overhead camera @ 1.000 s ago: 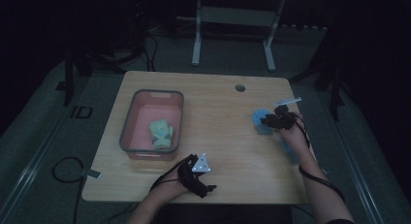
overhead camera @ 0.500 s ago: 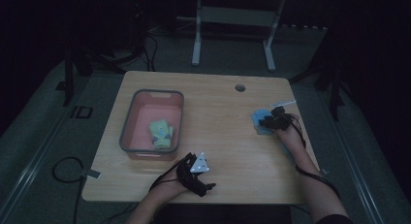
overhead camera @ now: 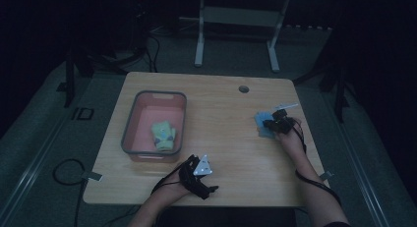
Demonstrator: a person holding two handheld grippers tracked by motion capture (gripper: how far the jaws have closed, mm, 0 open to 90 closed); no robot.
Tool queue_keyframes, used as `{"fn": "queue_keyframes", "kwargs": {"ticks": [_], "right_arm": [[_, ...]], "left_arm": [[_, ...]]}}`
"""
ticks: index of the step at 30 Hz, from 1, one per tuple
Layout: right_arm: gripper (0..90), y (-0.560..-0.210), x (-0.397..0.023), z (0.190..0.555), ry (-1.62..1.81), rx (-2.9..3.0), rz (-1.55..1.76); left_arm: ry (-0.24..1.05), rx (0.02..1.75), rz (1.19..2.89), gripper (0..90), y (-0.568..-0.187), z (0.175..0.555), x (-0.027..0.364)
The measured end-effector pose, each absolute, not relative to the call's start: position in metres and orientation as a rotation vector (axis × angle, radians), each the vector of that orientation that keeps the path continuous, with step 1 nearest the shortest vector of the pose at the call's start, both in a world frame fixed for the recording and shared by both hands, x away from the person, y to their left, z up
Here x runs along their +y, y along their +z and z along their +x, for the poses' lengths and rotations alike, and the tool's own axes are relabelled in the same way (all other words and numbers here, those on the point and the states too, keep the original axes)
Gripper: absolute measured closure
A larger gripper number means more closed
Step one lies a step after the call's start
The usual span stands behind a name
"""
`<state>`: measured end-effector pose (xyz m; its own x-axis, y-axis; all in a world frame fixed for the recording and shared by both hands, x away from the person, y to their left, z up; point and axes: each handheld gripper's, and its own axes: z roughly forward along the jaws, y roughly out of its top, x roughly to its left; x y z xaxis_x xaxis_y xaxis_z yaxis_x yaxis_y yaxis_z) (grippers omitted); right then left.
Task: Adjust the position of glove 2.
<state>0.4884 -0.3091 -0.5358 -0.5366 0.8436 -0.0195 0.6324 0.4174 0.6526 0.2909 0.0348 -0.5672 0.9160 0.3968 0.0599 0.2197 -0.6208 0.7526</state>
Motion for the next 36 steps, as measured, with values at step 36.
{"fn": "queue_keyframes", "kwargs": {"ticks": [36], "right_arm": [[83.9,-0.474,-0.212,0.362,0.944,2.208,1.188]], "left_arm": [[0.264,0.433,2.245,8.4,-0.568,0.291,0.036]]}}
